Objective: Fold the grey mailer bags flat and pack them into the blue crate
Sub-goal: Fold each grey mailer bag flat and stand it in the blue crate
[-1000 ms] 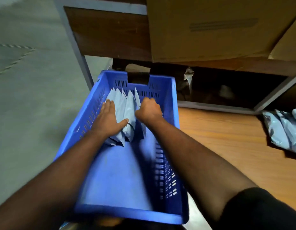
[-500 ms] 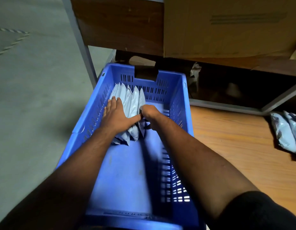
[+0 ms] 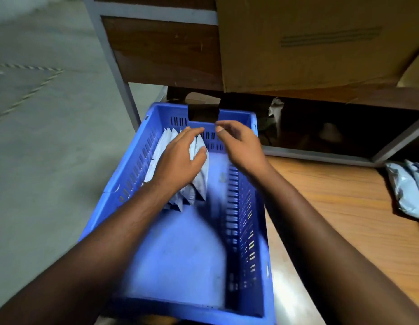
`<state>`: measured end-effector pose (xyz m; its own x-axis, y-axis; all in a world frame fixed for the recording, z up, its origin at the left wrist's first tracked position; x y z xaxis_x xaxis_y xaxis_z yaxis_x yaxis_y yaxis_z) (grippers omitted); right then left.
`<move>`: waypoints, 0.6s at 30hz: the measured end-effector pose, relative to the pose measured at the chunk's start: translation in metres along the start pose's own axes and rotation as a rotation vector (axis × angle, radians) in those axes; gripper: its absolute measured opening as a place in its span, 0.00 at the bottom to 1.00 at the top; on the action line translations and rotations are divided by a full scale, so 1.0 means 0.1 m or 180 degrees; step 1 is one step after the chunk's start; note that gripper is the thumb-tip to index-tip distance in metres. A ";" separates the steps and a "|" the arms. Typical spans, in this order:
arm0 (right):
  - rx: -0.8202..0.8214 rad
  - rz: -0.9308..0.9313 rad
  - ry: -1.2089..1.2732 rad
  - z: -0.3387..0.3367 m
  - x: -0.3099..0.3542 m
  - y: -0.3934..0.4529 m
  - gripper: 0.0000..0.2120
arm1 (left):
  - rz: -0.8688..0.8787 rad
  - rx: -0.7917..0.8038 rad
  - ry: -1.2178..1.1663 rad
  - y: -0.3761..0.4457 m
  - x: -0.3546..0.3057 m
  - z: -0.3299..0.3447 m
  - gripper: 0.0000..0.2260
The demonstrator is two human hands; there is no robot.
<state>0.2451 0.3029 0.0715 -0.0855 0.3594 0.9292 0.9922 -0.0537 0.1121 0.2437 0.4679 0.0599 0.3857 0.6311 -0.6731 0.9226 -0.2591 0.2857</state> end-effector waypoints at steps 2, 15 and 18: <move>-0.0242 -0.0448 0.0479 -0.50 0.19 -0.40 0.12 | 0.0408 0.0100 -0.0187 0.00 -0.51 0.08 0.21; -0.2029 0.0151 -0.0046 -3.33 -0.86 -2.59 0.11 | 0.2033 0.1485 -0.0049 -0.37 -3.20 2.53 0.17; -0.2396 0.0531 -0.0364 -3.96 -1.33 -3.05 0.07 | 0.2064 0.1854 0.0016 -0.52 -3.58 3.38 0.18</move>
<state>-0.0822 -0.0971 0.0529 0.1100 0.3825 0.9174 0.6593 -0.7188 0.2207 0.0599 0.0077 0.0557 0.8373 0.2323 -0.4950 0.3776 -0.9004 0.2162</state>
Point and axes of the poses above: each hand's wrist, its own y-axis towards the middle knuckle, its own z-axis out of the palm, x = y × z, the point moved 7 cm from there along y, towards the middle knuckle, and after that the axes turned 4 degrees about x, right-handed, at the moved point
